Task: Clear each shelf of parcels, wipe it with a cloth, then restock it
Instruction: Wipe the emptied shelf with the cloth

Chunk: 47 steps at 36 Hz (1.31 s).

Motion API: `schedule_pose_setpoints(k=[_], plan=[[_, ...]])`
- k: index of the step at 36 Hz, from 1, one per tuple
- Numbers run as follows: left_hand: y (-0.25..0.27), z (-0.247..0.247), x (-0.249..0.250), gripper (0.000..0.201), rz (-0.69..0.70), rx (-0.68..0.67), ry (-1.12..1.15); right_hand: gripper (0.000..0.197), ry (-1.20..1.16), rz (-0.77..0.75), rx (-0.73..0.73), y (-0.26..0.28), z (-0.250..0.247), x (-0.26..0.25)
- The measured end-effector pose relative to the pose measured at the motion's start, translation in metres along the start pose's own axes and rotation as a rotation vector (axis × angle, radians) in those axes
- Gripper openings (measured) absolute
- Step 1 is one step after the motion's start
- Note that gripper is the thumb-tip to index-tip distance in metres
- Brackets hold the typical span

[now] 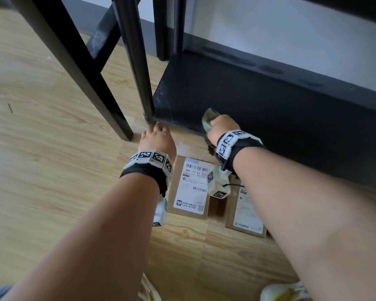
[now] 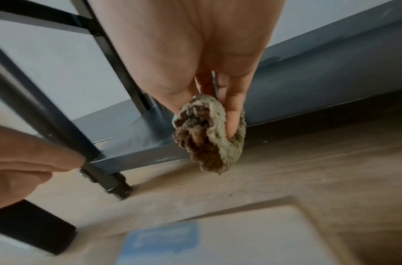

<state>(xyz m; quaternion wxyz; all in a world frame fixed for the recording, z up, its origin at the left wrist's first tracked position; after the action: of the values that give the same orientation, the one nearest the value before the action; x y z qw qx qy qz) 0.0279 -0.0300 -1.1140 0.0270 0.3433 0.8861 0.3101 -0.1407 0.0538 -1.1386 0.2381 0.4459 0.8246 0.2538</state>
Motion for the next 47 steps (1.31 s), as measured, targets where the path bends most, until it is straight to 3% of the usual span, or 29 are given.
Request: schedule_pose_setpoints(k=[8,13,16,19,23,25,28,31,40,44,47], plan=[[-0.005,0.001,-0.030,0.064,-0.063,-0.008,-0.009,0.039,-0.207,-0.068,-0.008,-0.003,0.011,-0.074],[-0.001,-0.001,-0.045,0.056,-0.091,-0.005,0.011,0.032,-0.237,-0.160,-0.045,0.000,0.005,-0.092],[0.000,-0.002,-0.046,0.056,-0.089,0.001,0.016,0.063,-0.286,-0.156,0.028,-0.005,-0.013,-0.074],[-0.001,-0.001,-0.044,0.058,-0.074,0.008,0.028,0.044,-0.207,-0.046,0.075,-0.012,-0.036,-0.048],[-0.005,0.001,-0.041,0.064,-0.062,-0.004,0.028,0.050,-0.042,0.129,0.012,-0.025,-0.042,-0.024],[-0.007,0.001,-0.042,0.064,-0.061,-0.009,0.036,0.045,0.013,0.133,0.020,-0.026,-0.037,-0.026],[-0.008,0.002,-0.044,0.064,-0.071,-0.018,0.048,0.047,-0.037,0.001,0.041,-0.026,-0.030,-0.046],[-0.010,0.003,-0.047,0.063,-0.085,-0.026,0.063,0.046,-0.156,0.049,0.005,-0.028,-0.024,-0.065],[-0.008,-0.002,-0.049,0.064,-0.086,-0.011,0.062,0.040,-0.167,-0.182,-0.110,-0.027,-0.015,-0.117],[-0.006,0.002,-0.051,0.061,-0.085,-0.012,0.061,0.055,-0.228,-0.148,0.086,-0.035,-0.045,-0.111],[-0.009,0.006,-0.050,0.065,-0.081,-0.030,0.065,0.036,-0.084,-0.053,0.063,-0.048,-0.048,-0.104]])
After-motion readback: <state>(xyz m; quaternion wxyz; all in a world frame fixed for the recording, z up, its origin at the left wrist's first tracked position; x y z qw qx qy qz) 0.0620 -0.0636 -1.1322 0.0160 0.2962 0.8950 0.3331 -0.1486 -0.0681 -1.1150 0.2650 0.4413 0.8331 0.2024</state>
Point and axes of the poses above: each hand's wrist, its own y-axis away from the middle knuckle, its own z-axis out of the palm, x = y × z, the point moved 7 cm from there along -y, towards the middle knuckle, and after that the axes turned 12 degrees about -x, right-handed, at the moved point
